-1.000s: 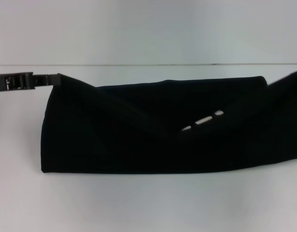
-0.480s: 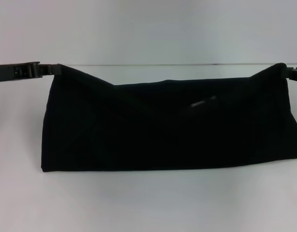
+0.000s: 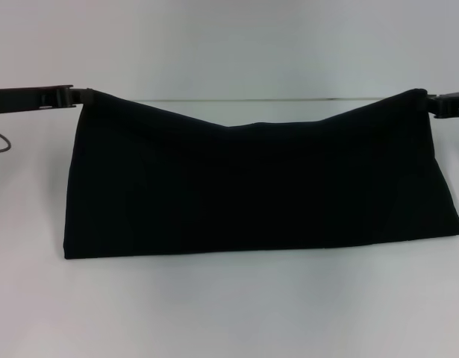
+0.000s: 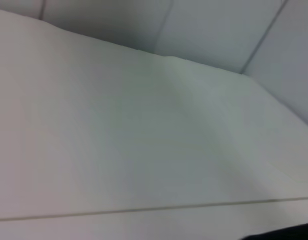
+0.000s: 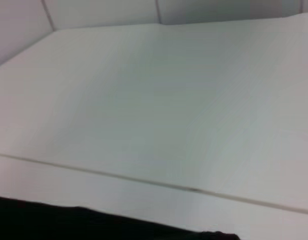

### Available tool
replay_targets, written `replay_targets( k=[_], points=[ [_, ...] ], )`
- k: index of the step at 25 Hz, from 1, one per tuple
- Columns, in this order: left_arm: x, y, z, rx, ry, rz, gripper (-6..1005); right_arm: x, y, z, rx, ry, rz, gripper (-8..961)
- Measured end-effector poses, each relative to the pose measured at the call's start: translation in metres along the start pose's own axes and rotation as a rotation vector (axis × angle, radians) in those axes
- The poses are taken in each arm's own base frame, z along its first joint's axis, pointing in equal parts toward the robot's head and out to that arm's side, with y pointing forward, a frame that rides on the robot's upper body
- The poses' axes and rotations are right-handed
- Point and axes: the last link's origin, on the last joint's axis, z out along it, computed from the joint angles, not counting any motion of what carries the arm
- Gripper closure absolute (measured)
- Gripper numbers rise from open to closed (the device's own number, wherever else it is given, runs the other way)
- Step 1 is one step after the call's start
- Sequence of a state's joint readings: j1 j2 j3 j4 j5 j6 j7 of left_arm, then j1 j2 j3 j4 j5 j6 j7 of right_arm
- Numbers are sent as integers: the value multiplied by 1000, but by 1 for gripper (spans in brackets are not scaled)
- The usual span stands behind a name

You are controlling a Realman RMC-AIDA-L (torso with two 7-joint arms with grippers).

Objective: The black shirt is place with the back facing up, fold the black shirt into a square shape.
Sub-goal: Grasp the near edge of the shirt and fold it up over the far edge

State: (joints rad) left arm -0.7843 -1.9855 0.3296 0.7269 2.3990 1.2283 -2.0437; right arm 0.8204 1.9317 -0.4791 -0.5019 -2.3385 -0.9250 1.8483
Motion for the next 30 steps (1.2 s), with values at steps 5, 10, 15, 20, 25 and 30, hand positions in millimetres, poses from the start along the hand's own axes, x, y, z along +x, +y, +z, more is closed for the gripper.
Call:
replay_targets(
  k=[5, 10, 15, 20, 25, 30],
  points=[
    [-1, -7, 12, 89, 2, 17, 981, -2, 4, 16, 63, -11, -7, 948],
    [-5, -10, 22, 148, 0, 37, 978, -1, 9, 28, 119, -10, -18, 950],
    [-9, -11, 31, 202, -2, 58, 976, 1, 13, 38, 167, -5, -43, 949],
    [-12, -10, 38, 229, -6, 76, 973, 1, 17, 44, 204, -4, -69, 950],
    [-14, -9, 44, 246, -3, 79, 971, 2, 21, 48, 224, -7, -81, 950],
    [-16, -8, 48, 251, -7, 79, 968, 4, 22, 49, 227, -6, -85, 949]
  ],
)
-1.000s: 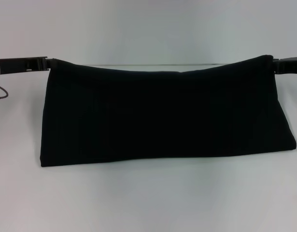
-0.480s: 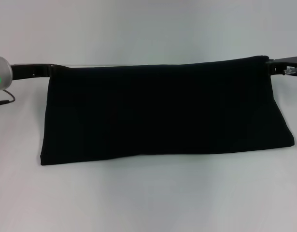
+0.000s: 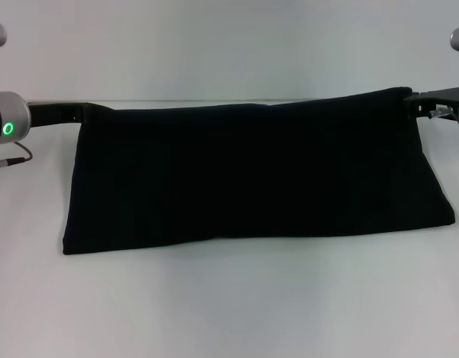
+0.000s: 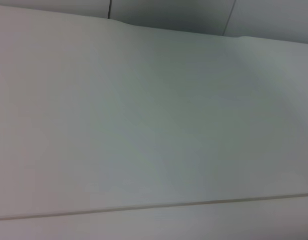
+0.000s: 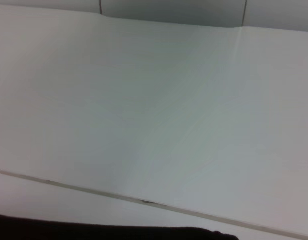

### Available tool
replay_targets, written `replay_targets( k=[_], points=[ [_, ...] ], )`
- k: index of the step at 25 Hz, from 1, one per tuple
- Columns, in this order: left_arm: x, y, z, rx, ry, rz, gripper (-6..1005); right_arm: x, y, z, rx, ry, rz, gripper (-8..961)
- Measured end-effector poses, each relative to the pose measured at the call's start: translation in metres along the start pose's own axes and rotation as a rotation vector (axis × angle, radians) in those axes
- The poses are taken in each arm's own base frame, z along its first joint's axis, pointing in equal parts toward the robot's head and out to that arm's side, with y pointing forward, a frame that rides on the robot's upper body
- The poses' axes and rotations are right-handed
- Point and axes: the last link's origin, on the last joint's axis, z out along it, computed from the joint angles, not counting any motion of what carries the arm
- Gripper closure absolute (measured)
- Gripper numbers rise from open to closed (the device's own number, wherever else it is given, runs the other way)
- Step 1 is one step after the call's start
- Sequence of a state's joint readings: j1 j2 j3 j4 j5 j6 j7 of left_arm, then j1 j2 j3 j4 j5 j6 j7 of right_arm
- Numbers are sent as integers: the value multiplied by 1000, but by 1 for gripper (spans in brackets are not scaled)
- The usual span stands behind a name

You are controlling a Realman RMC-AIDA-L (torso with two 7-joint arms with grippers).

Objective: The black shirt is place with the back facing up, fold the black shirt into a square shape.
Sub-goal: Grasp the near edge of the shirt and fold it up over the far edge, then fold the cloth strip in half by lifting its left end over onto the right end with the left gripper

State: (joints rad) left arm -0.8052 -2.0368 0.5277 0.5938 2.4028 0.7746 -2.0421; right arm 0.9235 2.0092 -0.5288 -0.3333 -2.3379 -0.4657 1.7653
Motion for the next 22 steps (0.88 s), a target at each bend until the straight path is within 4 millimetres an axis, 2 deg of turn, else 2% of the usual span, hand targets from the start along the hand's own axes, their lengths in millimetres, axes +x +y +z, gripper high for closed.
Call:
replay_targets(
  k=[4, 10, 15, 20, 22],
  points=[
    [0, 4, 2, -8, -2, -3, 966, 2, 2, 0, -11, 6, -3, 949],
    [0, -1, 6, 74, 41, -44, 963, 3, 1, -2, -12, 7, -35, 875],
    [-6, -14, 6, 174, 78, -87, 960, 2, -7, -5, 11, -9, -11, 638],
    [-13, -17, -4, 109, 50, -148, 758, 5, -16, -15, -53, -23, 78, 523],
    [-14, -11, -13, 17, 14, -153, 623, 9, -21, -24, -108, -39, 127, 477]
  ],
)
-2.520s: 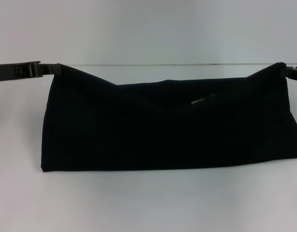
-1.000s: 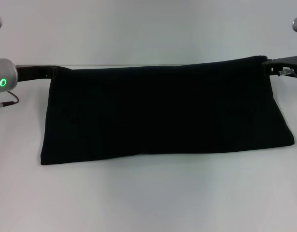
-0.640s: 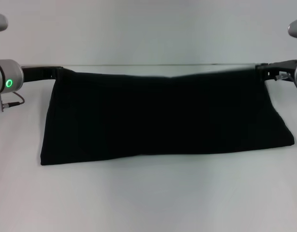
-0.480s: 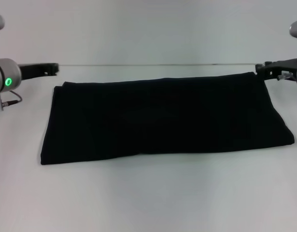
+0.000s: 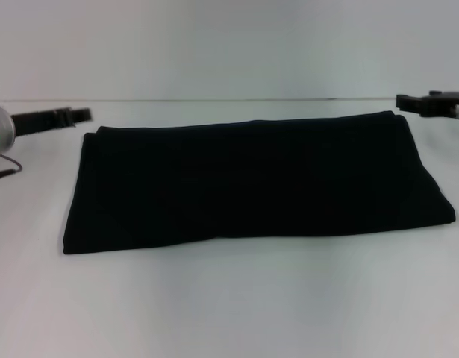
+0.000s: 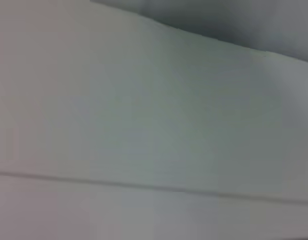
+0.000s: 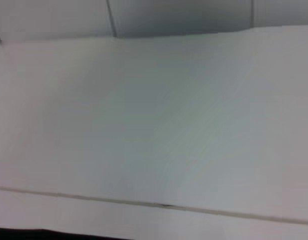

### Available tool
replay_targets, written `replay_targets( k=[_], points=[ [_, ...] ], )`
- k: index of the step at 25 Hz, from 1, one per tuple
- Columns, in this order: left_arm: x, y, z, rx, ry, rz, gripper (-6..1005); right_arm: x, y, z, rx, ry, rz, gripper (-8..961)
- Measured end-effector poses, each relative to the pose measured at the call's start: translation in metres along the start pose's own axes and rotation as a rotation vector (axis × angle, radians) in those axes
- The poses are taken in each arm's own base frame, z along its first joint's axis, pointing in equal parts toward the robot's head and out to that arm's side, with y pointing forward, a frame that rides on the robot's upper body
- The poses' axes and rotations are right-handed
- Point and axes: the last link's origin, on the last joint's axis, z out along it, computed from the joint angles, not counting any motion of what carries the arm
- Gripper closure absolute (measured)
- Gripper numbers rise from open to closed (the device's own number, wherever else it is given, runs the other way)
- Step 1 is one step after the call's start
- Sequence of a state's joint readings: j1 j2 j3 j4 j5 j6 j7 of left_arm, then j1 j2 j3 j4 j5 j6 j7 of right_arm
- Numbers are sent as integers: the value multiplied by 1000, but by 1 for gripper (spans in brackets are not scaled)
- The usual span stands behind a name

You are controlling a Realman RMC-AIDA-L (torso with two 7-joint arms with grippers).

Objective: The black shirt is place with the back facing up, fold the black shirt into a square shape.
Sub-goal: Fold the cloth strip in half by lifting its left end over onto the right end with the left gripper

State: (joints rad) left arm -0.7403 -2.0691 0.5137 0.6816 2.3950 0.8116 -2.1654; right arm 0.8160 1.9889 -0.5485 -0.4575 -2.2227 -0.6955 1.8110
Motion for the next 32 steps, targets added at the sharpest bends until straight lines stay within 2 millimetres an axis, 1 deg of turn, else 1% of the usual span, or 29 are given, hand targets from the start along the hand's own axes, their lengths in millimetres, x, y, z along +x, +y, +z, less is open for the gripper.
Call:
replay_targets(
  k=[1, 4, 7, 9, 12, 16, 20, 26, 32],
  points=[
    [-1, 4, -7, -59, -25, 1, 555, 2, -2, -6, -41, -11, 32, 454],
    [-4, 16, -29, -221, -71, 5, 436, 9, -9, -27, -140, -37, 99, 385],
    [-6, 28, -52, -382, -101, 4, 318, 17, -16, -47, -210, -34, 140, 248],
    [-9, 30, -68, -466, -118, -4, 233, 24, -20, -58, -238, -16, 153, 156],
    [-15, 26, -84, -526, -130, -39, 106, 34, -27, -73, -275, 14, 166, 126],
    [-30, 17, -101, -567, -156, -126, 85, 42, -33, -90, -321, 40, 183, 127],
    [-46, 8, -105, -532, -228, -216, 63, 43, -37, -98, -337, 51, 196, 127],
    [-62, 7, -98, -499, -324, -258, 47, 45, -35, -94, -330, 112, 173, 126],
    [-65, -4, -86, -386, -340, -225, 48, 41, -40, -92, -294, 144, 156, 127]
  ],
)
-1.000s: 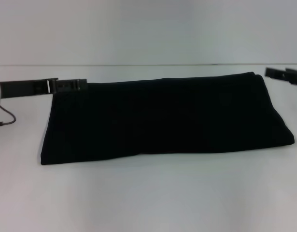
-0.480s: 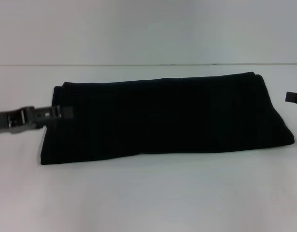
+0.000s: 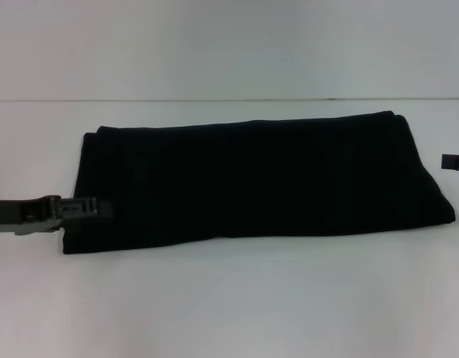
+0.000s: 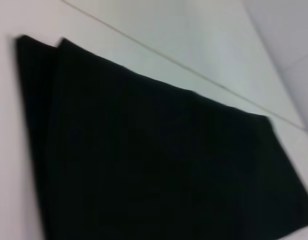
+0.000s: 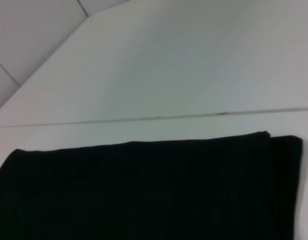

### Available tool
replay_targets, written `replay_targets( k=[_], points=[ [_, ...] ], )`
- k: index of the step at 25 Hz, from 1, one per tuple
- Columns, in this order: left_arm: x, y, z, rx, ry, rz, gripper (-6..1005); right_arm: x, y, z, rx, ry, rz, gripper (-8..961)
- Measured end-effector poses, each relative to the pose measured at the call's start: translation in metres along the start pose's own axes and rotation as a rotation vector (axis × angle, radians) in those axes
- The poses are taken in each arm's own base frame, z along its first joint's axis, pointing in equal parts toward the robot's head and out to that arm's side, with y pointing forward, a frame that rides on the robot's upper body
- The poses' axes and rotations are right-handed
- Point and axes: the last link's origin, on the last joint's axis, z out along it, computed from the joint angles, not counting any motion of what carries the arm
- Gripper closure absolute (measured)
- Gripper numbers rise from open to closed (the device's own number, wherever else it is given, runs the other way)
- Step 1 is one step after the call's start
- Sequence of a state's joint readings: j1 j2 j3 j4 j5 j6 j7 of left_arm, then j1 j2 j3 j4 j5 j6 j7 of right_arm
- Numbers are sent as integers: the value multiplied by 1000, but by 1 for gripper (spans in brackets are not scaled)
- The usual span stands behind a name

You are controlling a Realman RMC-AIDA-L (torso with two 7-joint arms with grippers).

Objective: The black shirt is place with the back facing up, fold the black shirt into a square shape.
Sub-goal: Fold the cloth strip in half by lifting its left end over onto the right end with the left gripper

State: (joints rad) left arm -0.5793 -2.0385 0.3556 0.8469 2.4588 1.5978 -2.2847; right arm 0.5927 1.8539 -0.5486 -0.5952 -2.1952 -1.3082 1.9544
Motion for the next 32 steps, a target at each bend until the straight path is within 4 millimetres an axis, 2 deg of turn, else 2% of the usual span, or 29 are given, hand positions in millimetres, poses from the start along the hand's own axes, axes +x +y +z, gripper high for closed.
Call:
replay_targets(
  k=[10, 17, 24, 32],
  points=[
    [4, -21, 0, 165, 4, 63, 50, -1, -4, 2, 26, -12, 7, 126],
    [1, -24, 11, 214, -33, 105, 49, -3, -3, 5, 29, -18, 5, 127],
    [0, -25, 14, 226, -45, 110, 50, -4, -2, 6, 26, -21, 14, 127],
    [0, -14, 19, 181, -85, 133, 49, -4, -2, 5, 27, -23, 17, 129]
  ],
)
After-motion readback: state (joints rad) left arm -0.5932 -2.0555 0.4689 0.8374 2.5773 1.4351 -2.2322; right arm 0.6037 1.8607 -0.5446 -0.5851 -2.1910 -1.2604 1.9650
